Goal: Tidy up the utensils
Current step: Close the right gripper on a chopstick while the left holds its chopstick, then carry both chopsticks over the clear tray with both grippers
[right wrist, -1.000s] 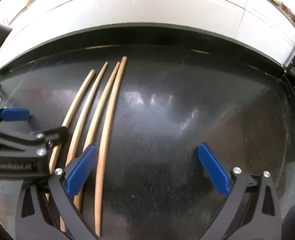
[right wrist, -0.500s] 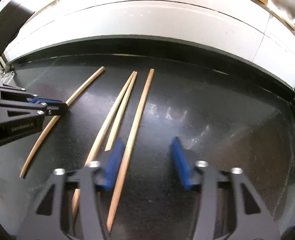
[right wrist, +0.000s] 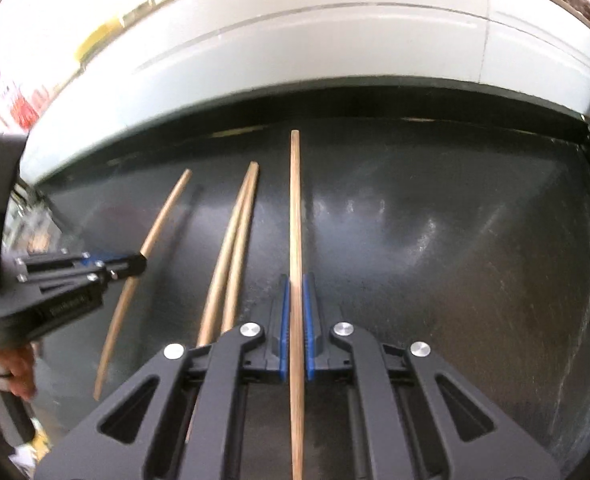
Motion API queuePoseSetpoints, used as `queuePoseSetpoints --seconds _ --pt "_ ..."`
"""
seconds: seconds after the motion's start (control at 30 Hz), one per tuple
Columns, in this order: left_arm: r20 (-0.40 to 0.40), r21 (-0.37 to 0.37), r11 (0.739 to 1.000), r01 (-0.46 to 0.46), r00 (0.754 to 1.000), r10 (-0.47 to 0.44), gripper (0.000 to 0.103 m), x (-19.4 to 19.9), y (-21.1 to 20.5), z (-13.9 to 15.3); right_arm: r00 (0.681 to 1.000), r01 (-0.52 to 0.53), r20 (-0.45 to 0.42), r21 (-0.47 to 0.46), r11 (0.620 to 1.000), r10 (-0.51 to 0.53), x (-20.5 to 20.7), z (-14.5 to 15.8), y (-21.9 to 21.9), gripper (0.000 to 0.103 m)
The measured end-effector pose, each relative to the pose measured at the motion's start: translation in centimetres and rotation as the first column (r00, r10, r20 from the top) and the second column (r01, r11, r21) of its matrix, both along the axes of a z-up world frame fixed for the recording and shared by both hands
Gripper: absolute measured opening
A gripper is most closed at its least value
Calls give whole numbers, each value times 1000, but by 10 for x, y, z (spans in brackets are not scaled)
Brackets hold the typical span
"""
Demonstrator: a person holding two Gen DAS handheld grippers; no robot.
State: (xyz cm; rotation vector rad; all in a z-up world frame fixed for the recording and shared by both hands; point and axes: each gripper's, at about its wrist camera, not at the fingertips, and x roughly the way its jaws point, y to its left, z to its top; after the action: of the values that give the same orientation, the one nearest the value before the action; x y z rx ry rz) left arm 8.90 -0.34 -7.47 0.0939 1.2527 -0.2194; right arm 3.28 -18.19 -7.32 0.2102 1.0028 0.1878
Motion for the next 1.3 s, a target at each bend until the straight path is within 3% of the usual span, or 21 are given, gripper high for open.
queuePoseSetpoints --seconds 0.23,0.47,0.57,0.7,0.93,1.3 --pt "96 -59 995 -76 992 81 6 -30 27 50 999 20 41 102 995 -24 -22 39 -3 7" --pt "152 -18 983 -180 972 181 6 -76 78 84 992 -119 69 156 980 110 -42 58 49 7" --pt "160 1 973 -229 961 226 6 -92 100 91 981 -185 87 173 967 172 -49 68 80 7" --pt "174 -28 964 -263 949 264 6 -97 120 99 967 -248 104 157 956 234 -57 79 110 7" --pt "187 -73 959 -272 941 281 6 -100 162 103 959 -271 124 125 954 256 -70 87 159 7" --pt "162 -60 962 -266 948 273 6 -97 303 101 967 -247 103 126 961 235 -70 83 288 7"
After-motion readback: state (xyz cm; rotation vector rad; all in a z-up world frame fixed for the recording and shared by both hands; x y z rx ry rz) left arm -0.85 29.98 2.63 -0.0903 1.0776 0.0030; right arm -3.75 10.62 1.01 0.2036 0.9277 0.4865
